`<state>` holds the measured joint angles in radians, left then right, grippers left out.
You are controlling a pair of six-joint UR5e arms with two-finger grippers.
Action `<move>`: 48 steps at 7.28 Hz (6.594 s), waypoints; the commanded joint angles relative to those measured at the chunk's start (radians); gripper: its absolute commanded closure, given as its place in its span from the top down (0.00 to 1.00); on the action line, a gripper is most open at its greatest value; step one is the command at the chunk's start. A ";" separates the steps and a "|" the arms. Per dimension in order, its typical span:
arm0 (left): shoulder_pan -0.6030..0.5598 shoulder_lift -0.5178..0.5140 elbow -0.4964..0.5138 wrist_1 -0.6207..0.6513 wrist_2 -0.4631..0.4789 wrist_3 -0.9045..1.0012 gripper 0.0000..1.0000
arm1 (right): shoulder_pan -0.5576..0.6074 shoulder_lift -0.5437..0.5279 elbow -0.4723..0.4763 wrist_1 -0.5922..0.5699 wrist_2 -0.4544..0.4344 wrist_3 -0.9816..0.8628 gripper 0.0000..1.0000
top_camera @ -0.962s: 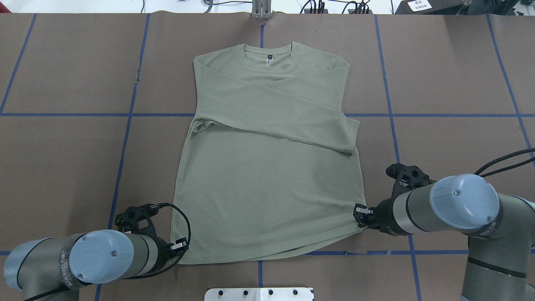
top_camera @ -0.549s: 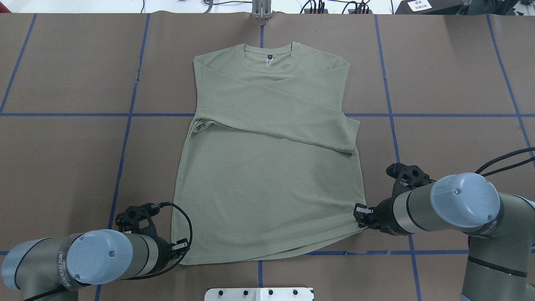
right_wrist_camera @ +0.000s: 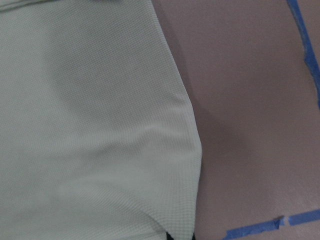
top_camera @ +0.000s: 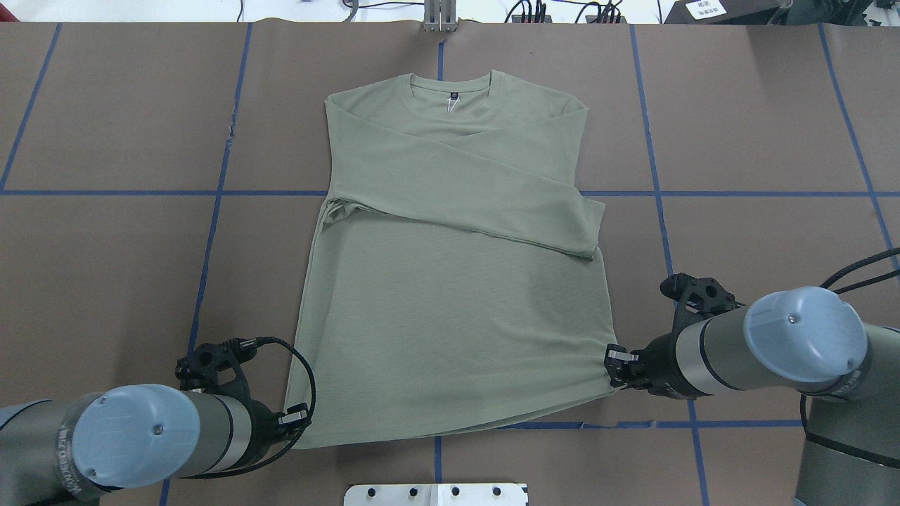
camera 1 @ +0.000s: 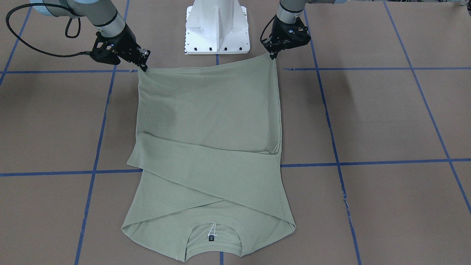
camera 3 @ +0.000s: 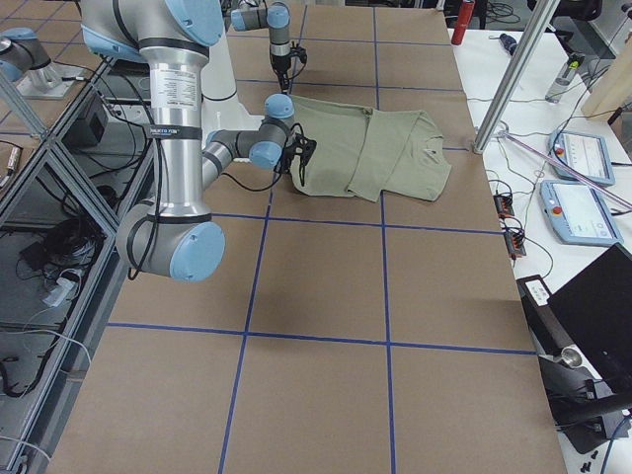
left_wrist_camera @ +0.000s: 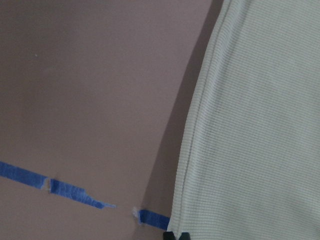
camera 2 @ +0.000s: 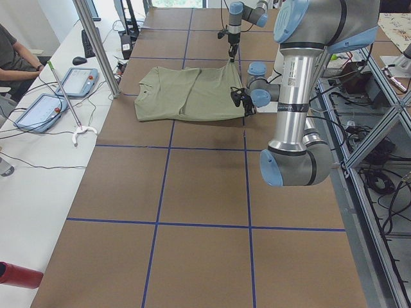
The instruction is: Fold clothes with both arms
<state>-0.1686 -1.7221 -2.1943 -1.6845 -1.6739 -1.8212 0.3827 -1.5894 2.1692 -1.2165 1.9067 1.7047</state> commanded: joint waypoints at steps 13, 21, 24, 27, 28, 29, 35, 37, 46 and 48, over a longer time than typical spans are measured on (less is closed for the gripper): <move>-0.127 -0.019 -0.268 0.163 -0.067 0.004 0.00 | 0.287 0.083 0.049 0.000 0.299 -0.059 0.00; -0.454 -0.214 0.003 0.155 -0.115 0.192 0.00 | 0.470 0.297 -0.182 -0.003 0.298 -0.171 0.00; -0.508 -0.270 0.135 0.108 -0.112 0.232 0.00 | 0.496 0.408 -0.342 0.002 0.296 -0.198 0.00; -0.555 -0.283 0.356 -0.111 -0.112 0.275 0.00 | 0.533 0.492 -0.518 0.002 0.301 -0.256 0.00; -0.555 -0.289 0.410 -0.153 -0.112 0.287 0.00 | 0.539 0.508 -0.560 0.002 0.299 -0.276 0.00; -0.555 -0.289 0.432 -0.181 -0.112 0.295 0.00 | 0.544 0.531 -0.590 0.000 0.299 -0.289 0.00; -0.586 -0.417 0.626 -0.178 -0.110 0.287 0.00 | 0.541 0.654 -0.761 0.003 0.284 -0.293 0.00; -0.585 -0.441 0.665 -0.181 -0.107 0.286 0.00 | 0.536 0.655 -0.769 0.003 0.279 -0.295 0.00; -0.612 -0.424 0.598 -0.162 -0.115 0.389 0.99 | 0.493 0.588 -0.713 0.083 0.247 -0.356 1.00; -0.612 -0.424 0.576 -0.162 -0.115 0.379 0.99 | 0.446 0.453 -0.579 0.083 0.241 -0.353 1.00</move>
<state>-0.7803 -2.1467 -1.6057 -1.8471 -1.7883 -1.4380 0.8549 -1.0583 1.5089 -1.1338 2.1505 1.3495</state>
